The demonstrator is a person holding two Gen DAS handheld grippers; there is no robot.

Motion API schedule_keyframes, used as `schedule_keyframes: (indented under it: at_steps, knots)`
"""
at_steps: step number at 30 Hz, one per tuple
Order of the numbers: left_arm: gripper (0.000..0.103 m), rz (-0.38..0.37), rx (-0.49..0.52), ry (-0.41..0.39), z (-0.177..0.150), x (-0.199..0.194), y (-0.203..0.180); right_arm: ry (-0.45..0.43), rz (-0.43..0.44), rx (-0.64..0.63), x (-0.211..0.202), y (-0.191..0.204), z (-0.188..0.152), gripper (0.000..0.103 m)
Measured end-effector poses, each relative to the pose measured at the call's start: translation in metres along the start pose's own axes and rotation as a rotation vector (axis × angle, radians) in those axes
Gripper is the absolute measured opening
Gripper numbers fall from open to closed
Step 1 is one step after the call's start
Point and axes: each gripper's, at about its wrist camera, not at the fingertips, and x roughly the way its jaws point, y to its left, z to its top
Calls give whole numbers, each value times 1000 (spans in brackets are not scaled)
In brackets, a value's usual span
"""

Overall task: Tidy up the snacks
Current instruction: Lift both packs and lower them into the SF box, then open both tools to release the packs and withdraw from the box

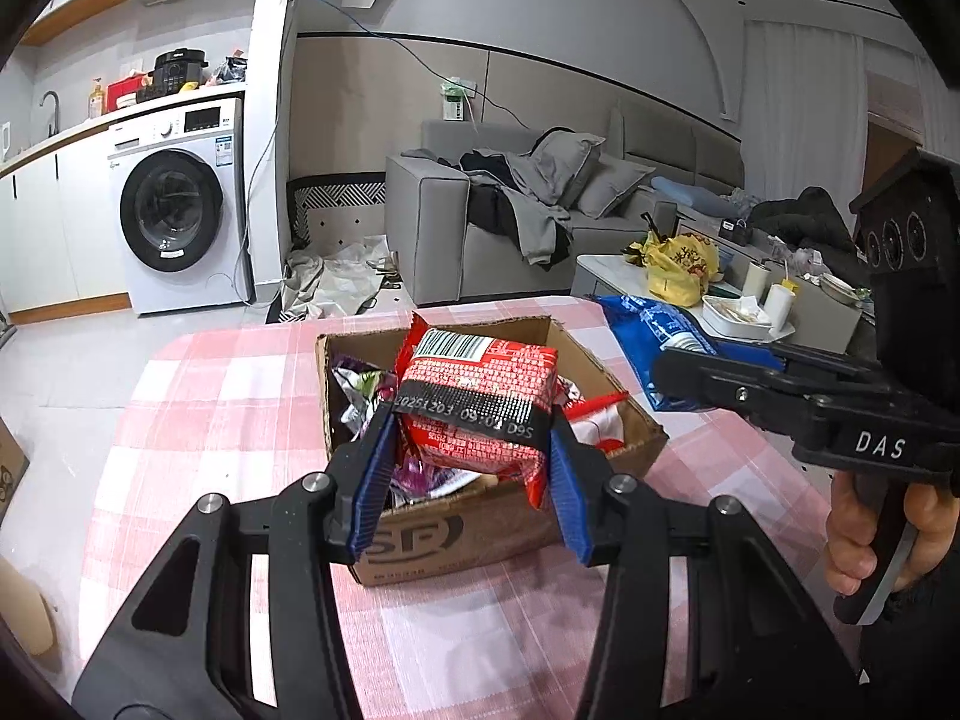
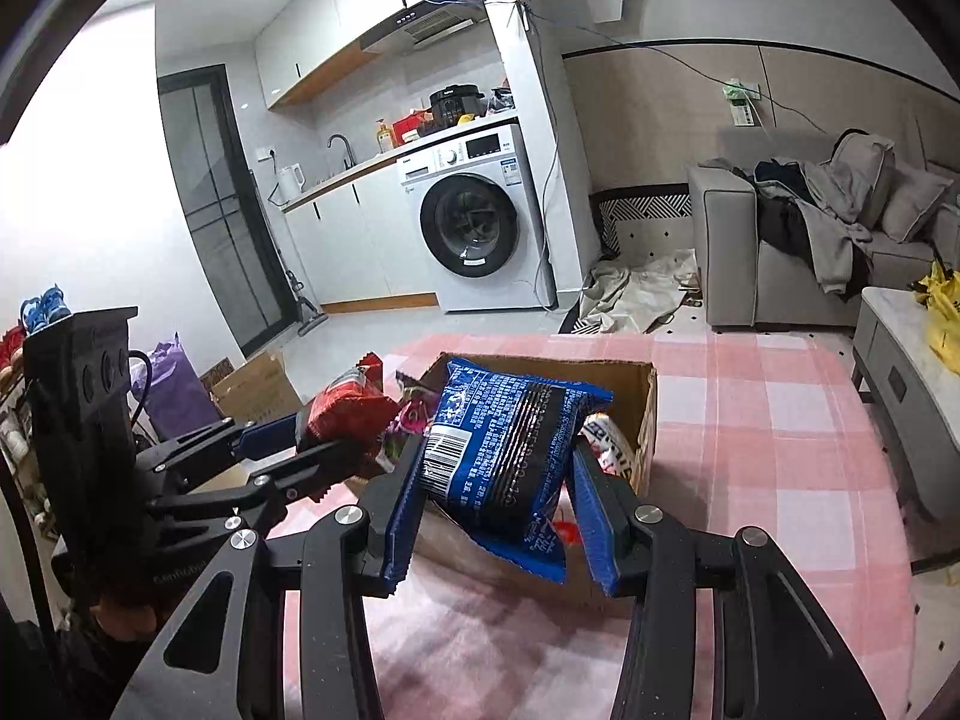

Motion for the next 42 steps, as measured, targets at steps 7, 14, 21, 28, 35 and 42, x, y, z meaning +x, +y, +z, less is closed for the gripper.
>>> schedule_keyframes:
  at_steps: [7,14,21,28,35,42]
  knots:
    - [45,8,13,6,11,32,-4,-6,-3,8,14,-7,11,46]
    - [44,19,30,26,15,67,-2,0,4,29,35,-15,19,46]
    - [45,17,40,45,19,95,3,26,10,37,60,-20,23,46]
    - [45,18,45,62,10,125,14,48,2,26,80,-27,25,46]
    - [45,10,33,71,4,143,23,59,-16,38,92,-35,25,46]
    - [45,6,30,79,1,152,26,74,-31,32,111,-39,28,46]
